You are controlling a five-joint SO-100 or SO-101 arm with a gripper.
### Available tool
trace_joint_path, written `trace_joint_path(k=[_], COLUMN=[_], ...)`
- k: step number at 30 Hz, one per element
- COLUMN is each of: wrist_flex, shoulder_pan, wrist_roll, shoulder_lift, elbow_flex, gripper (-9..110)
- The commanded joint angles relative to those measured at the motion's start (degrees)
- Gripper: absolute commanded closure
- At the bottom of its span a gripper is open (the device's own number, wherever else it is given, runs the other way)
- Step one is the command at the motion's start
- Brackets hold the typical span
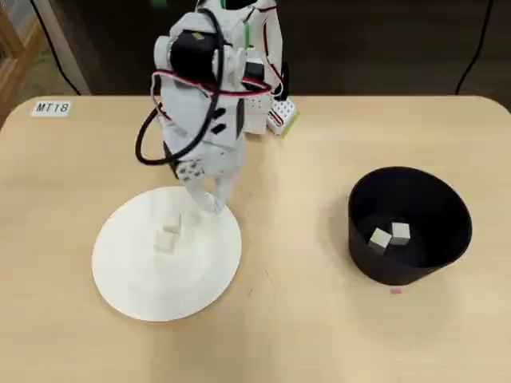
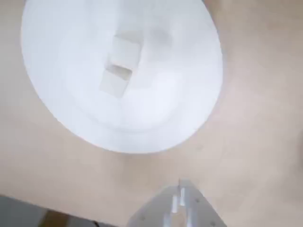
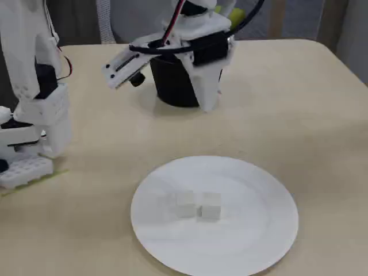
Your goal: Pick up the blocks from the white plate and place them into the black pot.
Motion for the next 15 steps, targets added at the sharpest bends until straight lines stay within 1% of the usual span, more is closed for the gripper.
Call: trace_joint_path(k=[1,5,8,12,15], wrist_flex=[0.3,0.3,0.3,-0.2,-1.1], shoulder_pan=[1.3,2.7,4.6,7.3,9.4], wrist_roll=[7.6,13.4,15.1,15.1,11.7], shoulder_lift=[-1.1,-2.0,-1.9,-3.3,-4.1], elbow_flex=[0.4,3.7,6.2,6.4,5.7], gripper=[104,104,104,104,103])
